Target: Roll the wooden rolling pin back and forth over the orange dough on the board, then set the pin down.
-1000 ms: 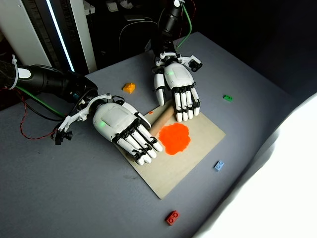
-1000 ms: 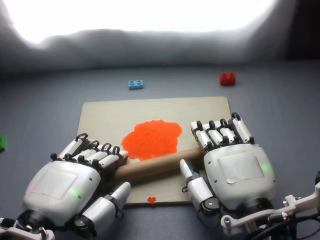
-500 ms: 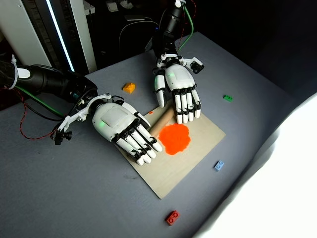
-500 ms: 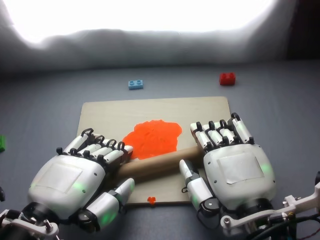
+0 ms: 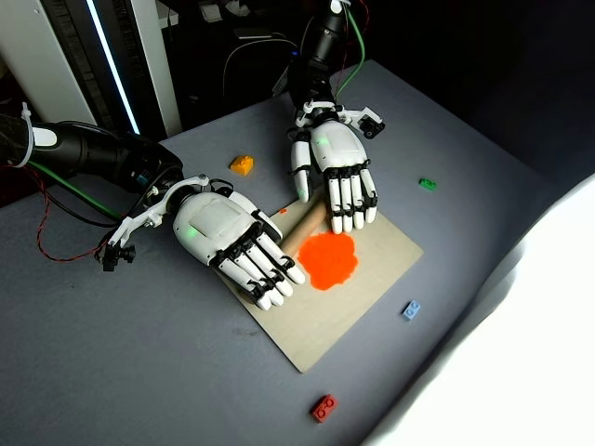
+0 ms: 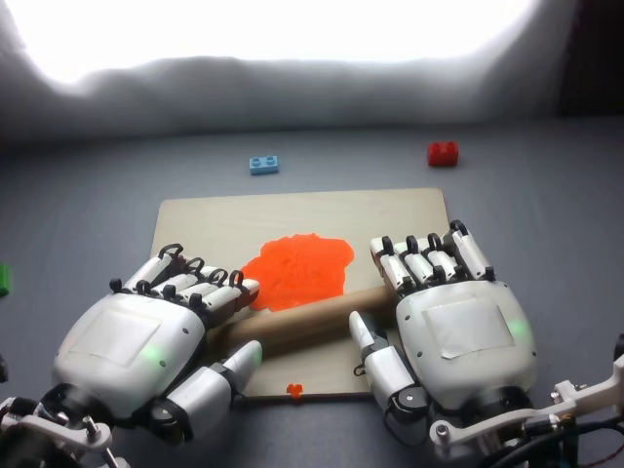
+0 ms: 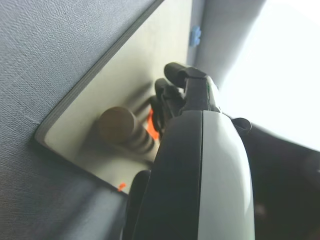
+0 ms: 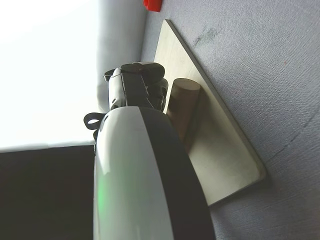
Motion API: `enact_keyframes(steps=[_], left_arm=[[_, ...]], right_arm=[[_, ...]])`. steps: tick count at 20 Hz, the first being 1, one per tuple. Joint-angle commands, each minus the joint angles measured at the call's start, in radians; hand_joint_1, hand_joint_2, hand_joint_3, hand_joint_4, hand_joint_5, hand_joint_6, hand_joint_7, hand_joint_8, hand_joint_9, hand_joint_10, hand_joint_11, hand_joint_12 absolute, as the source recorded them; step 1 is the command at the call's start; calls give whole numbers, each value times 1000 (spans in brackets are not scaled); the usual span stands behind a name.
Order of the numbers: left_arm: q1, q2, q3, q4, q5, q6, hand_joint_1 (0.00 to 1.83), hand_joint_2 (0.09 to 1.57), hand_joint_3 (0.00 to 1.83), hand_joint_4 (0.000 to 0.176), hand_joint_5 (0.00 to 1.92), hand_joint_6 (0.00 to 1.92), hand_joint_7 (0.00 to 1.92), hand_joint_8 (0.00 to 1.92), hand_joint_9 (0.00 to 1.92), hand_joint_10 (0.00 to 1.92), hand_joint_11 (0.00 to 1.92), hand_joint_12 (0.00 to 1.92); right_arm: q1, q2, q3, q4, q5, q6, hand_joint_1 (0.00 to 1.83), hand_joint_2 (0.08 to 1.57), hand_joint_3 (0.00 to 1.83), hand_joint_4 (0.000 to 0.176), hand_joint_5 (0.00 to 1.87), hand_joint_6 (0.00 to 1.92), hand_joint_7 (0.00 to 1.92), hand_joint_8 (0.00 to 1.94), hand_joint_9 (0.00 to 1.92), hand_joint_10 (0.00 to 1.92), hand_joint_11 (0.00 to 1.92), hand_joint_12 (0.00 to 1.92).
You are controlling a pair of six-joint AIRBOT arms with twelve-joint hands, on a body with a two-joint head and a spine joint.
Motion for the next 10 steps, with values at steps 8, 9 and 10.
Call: enact_keyframes(steps=[8, 9, 10], left_arm=[[-87, 77, -39, 45, 8, 10, 0, 1571, 85, 0, 435, 3, 489, 1, 393, 2, 0, 673], [-100, 88, -45, 45, 25, 10, 0, 1571, 85, 0, 435, 3, 489, 1, 393, 2, 0, 673], [-110, 98, -51, 45, 46, 10, 0, 1571, 84, 0, 438, 4, 494, 3, 397, 3, 0, 686]], right_arm=[[28, 11, -3, -91, 95, -5, 0, 1568, 2, 0, 401, 10, 491, 4, 482, 15, 0, 1092], [31, 12, -3, -94, 95, -5, 0, 1568, 2, 0, 401, 10, 491, 4, 482, 15, 0, 1092], [33, 12, -3, -99, 96, -4, 0, 1571, 4, 0, 391, 3, 477, 1, 469, 8, 0, 1048]])
